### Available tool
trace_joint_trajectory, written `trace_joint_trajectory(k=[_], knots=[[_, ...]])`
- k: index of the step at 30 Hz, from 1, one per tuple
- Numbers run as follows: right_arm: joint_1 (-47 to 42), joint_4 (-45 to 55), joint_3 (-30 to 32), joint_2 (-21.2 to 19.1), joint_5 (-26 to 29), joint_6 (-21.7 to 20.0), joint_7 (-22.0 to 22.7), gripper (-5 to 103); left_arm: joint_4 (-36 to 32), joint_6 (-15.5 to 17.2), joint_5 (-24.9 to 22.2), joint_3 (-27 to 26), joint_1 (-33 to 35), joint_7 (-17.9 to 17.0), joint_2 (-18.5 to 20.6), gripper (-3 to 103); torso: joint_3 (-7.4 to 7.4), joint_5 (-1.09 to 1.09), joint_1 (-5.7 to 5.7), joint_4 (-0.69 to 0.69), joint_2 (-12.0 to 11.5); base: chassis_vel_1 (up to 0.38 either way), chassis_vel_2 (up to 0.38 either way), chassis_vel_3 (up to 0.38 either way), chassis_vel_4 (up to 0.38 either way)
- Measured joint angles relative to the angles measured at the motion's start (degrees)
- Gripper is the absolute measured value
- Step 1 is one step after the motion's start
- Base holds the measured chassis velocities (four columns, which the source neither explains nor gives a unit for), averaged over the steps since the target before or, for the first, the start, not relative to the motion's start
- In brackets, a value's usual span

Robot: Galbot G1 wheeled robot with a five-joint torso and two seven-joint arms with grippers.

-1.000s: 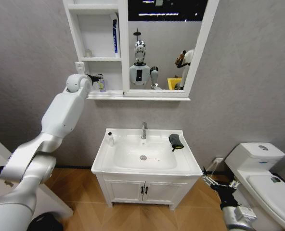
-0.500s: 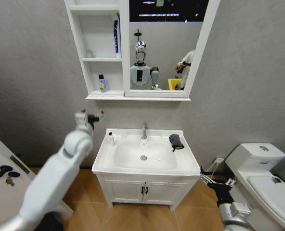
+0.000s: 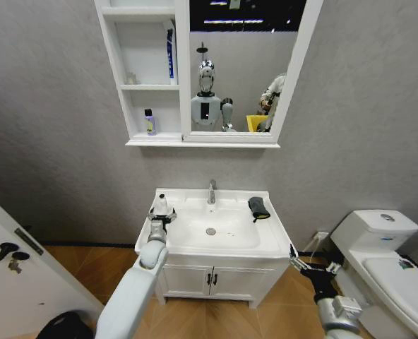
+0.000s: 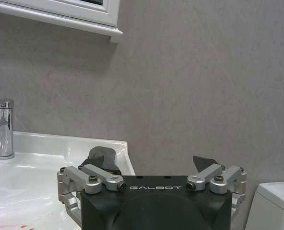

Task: Move facial cleanser and shampoo from washbasin to cabinet, then wipe washbasin with towel.

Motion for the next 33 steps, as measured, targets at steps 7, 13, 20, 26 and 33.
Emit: trace_joint_trajectory(k=[7,13,20,26,33], knots=[[-0.21,-0.79,-0.10,0.04,0.01,1.08,0.59,100,13.27,-0.62,4.81,-1.30,-6.59,0.21,-3.39,100,0.01,-0.01,0.00,0.02,0.00,0.000,0.000,0.000,0.000],[-0.26,-1.67,-0.13,0.07,0.05,1.68,0.71,100,18.86,-0.57,5.39,-1.87,-9.91,-1.31,-4.53,100,0.00,-0.02,0.00,0.02,-0.01,0.000,0.000,0.000,0.000],[-0.42,-2.55,-0.23,0.06,0.08,2.29,0.80,100,22.96,-0.80,4.27,-1.84,-12.55,-1.71,-4.66,100,0.00,-0.02,-0.01,0.03,-0.01,0.000,0.000,0.000,0.000],[-0.23,-2.83,-0.25,0.16,0.11,2.32,0.81,100,25.11,-1.32,2.39,-1.79,-14.45,-1.06,-5.15,78,0.00,-0.02,-0.01,0.02,-0.01,0.000,0.000,0.000,0.000],[-0.19,-2.83,-0.10,0.36,0.14,2.31,0.84,100,24.55,-1.33,1.51,-1.76,-14.62,-0.55,-4.94,52,0.00,-0.02,-0.01,0.02,0.00,0.000,0.000,0.000,0.000]])
